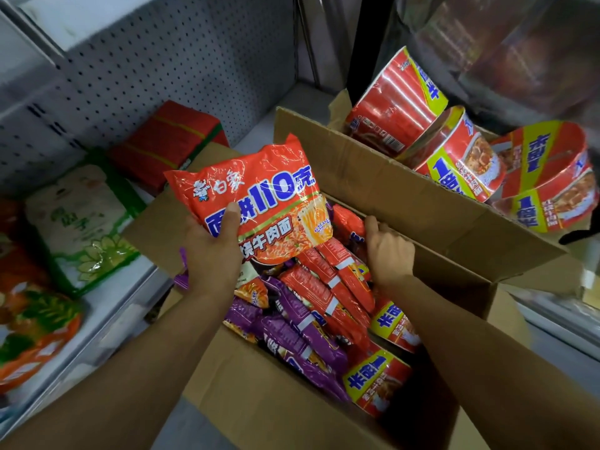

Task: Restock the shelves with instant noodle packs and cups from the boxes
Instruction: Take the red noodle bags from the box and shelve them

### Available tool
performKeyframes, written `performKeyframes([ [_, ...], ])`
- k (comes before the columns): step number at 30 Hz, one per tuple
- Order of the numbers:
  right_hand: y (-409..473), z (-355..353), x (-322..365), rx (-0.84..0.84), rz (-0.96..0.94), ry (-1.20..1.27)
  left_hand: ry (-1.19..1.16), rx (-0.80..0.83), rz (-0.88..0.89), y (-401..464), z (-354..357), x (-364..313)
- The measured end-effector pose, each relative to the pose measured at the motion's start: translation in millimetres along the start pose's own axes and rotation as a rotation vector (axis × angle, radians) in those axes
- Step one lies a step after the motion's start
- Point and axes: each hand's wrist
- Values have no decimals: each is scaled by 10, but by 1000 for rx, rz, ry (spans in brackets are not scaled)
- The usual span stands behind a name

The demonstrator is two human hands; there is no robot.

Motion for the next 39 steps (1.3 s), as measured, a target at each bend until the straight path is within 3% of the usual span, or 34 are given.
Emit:
performKeyframes([
  [4, -152, -201, -170, -181, -2, 76, 4, -5, 19, -125, 13, -89],
  [7, -309, -523, -308, -87, 13, 179, -2, -9, 18, -249, 35, -227],
  [15, -698, -1588, -682, -138, 90, 560, 64, -55, 104, -636, -52, -816],
  [21, -894, -2422, -769, -128, -33, 847, -6, -104, 151, -1053, -247, -1467],
  [39, -1492, -4041, -8, -204, -353, 955, -89, -277, 343, -1971, -1531, -2814],
])
Point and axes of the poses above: each hand's wrist, its own y-axis towards the middle knuckle, its own z-axis out of the palm, x = y × z, and after that the axes turned 4 degrees about x, right-handed
